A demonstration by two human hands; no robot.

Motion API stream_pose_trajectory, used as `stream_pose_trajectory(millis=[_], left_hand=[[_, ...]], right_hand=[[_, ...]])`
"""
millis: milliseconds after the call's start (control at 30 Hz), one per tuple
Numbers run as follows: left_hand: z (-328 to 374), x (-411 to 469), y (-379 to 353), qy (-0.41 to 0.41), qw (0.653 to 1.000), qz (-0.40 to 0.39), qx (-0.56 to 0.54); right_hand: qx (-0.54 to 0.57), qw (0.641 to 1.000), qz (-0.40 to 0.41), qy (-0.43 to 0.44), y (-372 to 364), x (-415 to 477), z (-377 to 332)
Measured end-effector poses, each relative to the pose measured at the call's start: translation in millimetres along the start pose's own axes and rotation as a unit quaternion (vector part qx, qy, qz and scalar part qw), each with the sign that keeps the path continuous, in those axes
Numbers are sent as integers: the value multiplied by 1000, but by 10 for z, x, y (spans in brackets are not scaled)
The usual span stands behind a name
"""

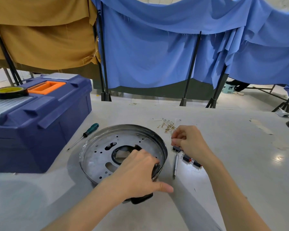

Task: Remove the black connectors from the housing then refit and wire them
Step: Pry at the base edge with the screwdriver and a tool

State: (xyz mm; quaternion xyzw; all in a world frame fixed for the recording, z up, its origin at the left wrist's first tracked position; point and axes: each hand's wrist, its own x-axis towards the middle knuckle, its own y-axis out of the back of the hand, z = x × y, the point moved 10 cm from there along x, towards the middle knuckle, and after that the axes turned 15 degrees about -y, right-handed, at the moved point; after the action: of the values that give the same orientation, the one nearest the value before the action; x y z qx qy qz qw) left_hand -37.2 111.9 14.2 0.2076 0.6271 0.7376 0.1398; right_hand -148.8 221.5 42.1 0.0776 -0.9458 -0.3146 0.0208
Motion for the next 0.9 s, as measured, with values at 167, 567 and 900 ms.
stream_pose_trajectory(millis=[167,567,900], left_hand=[[136,-69,-22,-25,997,-37,63],[231,-175,-95,-15,992,-67,110],[255,-177,-68,-25,992,-24,123]], right_hand=[[0,1000,-7,3,-12,-20,-24],[2,1000,-2,9,12,-35,-48],[6,1000,-4,11,1,-50,-49]])
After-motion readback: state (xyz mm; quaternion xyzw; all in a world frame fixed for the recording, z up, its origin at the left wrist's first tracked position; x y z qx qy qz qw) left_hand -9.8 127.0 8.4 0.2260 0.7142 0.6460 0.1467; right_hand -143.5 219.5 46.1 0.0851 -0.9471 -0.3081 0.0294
